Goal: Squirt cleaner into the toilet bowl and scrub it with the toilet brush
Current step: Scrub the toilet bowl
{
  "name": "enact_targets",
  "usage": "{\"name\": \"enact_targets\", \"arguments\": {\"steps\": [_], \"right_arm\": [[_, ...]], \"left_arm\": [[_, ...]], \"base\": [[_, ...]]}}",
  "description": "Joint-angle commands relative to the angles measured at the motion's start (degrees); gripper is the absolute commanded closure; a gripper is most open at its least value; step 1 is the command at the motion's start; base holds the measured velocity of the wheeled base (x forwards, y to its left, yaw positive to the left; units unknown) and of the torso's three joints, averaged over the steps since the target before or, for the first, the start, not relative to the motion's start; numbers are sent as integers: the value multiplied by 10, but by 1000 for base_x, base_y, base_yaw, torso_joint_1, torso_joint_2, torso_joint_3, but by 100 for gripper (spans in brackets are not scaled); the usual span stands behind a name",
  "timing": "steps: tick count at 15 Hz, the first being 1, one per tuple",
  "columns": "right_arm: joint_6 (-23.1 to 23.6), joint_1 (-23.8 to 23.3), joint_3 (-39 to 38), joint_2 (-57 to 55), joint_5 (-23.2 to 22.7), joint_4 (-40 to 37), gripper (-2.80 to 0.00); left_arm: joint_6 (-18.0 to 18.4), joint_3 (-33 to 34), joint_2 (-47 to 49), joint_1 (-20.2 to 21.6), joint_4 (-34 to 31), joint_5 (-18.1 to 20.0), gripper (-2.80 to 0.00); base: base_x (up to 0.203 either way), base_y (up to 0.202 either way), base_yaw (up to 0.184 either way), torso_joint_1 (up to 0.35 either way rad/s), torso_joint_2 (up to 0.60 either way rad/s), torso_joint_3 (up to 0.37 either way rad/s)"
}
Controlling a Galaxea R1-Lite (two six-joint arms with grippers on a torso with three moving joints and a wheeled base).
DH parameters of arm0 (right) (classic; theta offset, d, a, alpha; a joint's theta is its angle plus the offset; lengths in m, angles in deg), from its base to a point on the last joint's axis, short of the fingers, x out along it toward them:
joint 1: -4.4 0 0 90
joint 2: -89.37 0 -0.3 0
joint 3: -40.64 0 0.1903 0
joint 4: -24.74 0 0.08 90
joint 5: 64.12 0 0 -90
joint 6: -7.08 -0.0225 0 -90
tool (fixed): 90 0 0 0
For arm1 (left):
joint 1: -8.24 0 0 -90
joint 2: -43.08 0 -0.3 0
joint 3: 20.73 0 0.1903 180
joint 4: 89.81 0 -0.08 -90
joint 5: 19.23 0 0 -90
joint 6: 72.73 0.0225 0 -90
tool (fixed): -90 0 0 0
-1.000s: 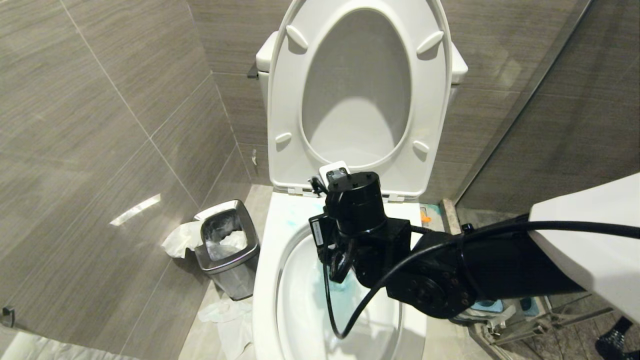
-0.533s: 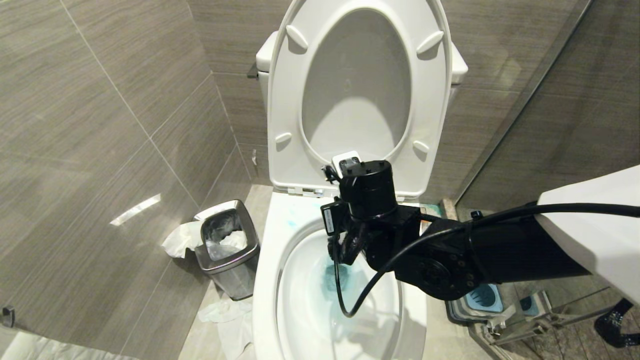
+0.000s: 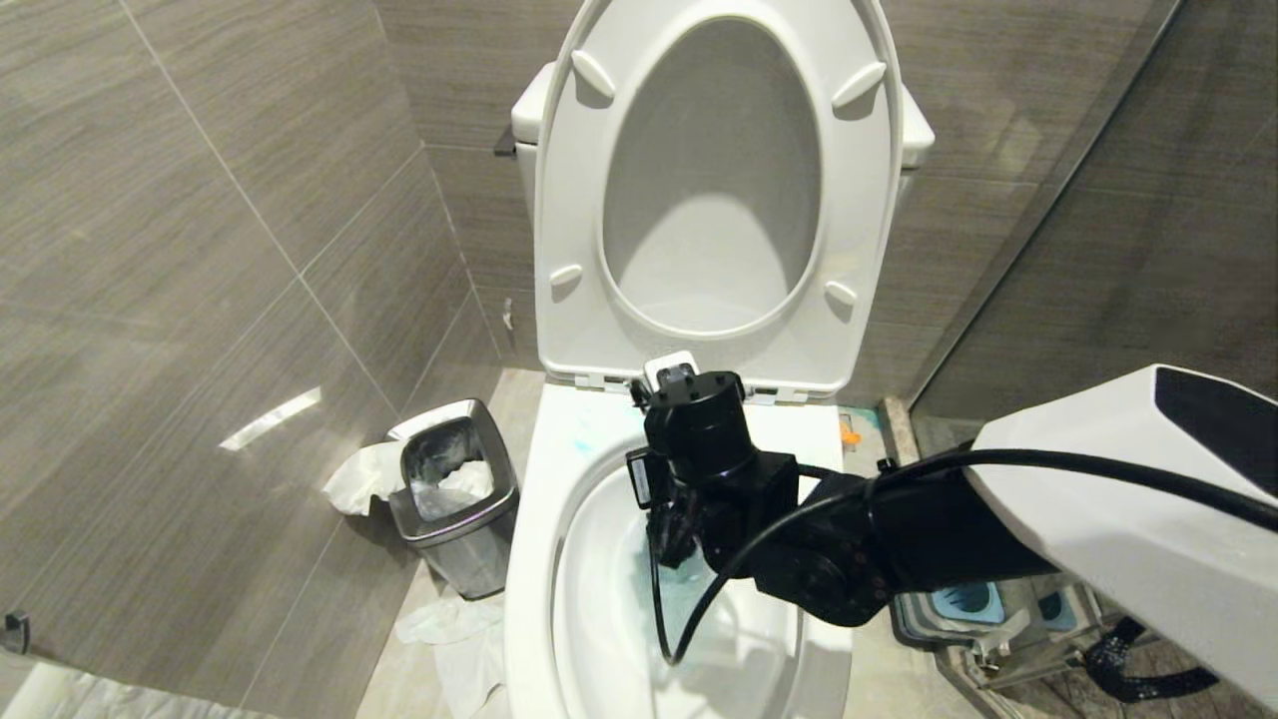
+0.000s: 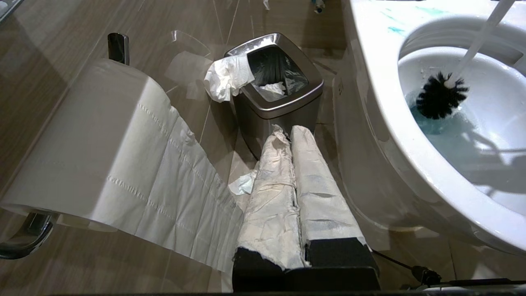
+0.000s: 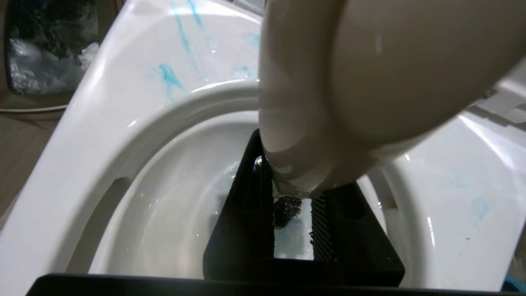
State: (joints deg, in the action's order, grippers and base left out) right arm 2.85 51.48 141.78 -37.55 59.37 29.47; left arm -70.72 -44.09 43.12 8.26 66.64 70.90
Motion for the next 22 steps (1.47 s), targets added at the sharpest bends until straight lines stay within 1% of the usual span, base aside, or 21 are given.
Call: {"name": "enact_targets", "arguments": {"steps": [1, 6, 9, 13, 18, 19, 22], "right_arm": [[-10, 6, 1, -42, 2, 3, 0], [-25, 10, 0, -101, 8, 11, 0], [-26, 18, 1, -107, 25, 21, 0], [-25, 30, 0, -14, 25, -2, 0], [-26, 34, 1, 121, 25, -78, 0], [-27, 34, 1, 133, 24, -93, 0], [-27, 34, 2, 128, 22, -98, 0]], "left_arm": [[0, 0, 0, 0, 0, 0, 0], [0, 0, 0, 0, 0, 0, 0], [0, 0, 0, 1, 0, 0, 0], [0, 0, 0, 0, 0, 0, 0], [0, 0, 0, 0, 0, 0, 0], [0, 0, 0, 1, 0, 0, 0], [0, 0, 0, 1, 0, 0, 0]], "base": [[0, 0, 0, 0, 0, 0], [0, 0, 0, 0, 0, 0], [0, 0, 0, 0, 0, 0], [0, 0, 0, 0, 0, 0], [0, 0, 0, 0, 0, 0], [0, 0, 0, 0, 0, 0], [0, 0, 0, 0, 0, 0]]}}
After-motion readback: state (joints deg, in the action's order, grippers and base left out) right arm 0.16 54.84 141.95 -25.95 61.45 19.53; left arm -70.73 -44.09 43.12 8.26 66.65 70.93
